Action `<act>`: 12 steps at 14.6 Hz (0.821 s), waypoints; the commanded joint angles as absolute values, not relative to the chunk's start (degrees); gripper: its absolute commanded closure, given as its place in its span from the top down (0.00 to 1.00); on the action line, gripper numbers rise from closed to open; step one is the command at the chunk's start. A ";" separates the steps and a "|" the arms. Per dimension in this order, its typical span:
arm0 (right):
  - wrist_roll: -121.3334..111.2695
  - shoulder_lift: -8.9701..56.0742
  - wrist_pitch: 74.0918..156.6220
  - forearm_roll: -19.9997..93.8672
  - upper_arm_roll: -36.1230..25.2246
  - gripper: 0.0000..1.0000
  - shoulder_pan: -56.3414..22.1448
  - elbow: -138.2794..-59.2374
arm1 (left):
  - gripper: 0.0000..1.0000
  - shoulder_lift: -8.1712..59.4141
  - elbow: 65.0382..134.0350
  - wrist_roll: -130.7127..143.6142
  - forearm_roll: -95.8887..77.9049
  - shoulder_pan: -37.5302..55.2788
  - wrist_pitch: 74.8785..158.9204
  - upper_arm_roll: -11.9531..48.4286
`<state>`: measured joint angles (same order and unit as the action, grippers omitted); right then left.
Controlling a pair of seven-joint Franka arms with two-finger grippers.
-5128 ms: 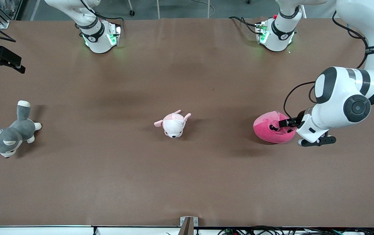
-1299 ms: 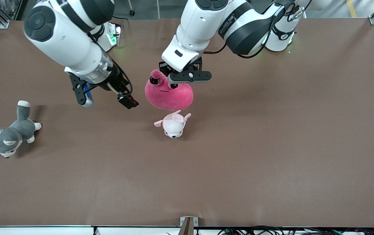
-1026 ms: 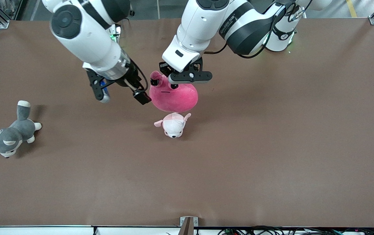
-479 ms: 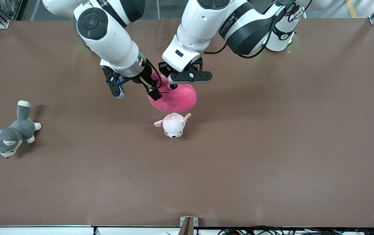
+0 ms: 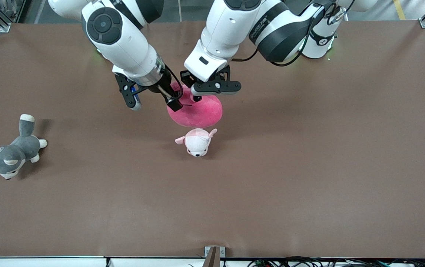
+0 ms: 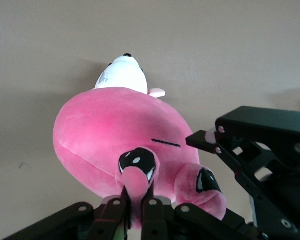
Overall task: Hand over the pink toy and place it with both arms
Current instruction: 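Grasp the held pink plush with the right gripper beside the left gripper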
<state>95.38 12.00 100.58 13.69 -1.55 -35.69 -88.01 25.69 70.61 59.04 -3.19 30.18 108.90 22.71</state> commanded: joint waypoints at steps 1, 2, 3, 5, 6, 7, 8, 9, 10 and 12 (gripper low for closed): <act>96.24 10.02 100.20 14.33 -2.02 0.79 -36.47 -89.12 | 0.00 26.10 69.26 60.12 -3.52 30.67 109.07 22.41; 96.24 10.02 100.37 14.41 -2.02 0.75 -37.08 -89.12 | 0.00 26.19 69.26 60.12 -3.52 30.67 109.07 22.41; 96.24 10.02 100.46 14.41 -2.02 0.73 -37.26 -89.12 | 0.00 26.19 69.26 60.12 -3.52 30.67 109.07 22.33; 96.24 10.02 100.63 14.41 -2.02 0.63 -37.62 -89.21 | 0.00 26.10 69.26 60.20 -3.52 30.67 109.25 22.41; 96.24 10.02 100.63 14.41 -2.02 0.54 -37.79 -89.21 | 0.00 26.10 69.26 60.21 -3.52 30.67 109.25 22.41; 96.24 10.02 100.63 14.41 -2.02 0.44 -37.79 -89.21 | 0.00 26.02 69.26 60.21 -3.52 30.67 109.25 22.41; 96.07 10.02 100.55 14.41 -2.02 0.28 -37.79 -89.21 | 0.00 26.02 69.26 60.21 -3.52 30.67 109.25 22.41; 95.89 10.02 100.46 14.41 -2.02 0.11 -37.71 -89.12 | 0.00 26.02 69.26 60.21 -3.52 30.67 109.25 22.41; 95.89 10.02 100.46 14.41 -2.02 0.00 -37.71 -88.95 | 0.00 26.02 69.26 60.21 -3.52 30.67 109.34 22.41; 95.80 10.02 100.37 14.41 -2.11 0.00 -37.53 -88.95 | 0.00 26.02 69.26 60.21 -3.60 30.67 109.25 22.41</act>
<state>95.41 11.30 100.47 13.70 -1.54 -37.24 -87.99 25.70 70.61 59.04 -3.19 30.19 109.08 22.70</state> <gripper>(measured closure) 0.806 0.907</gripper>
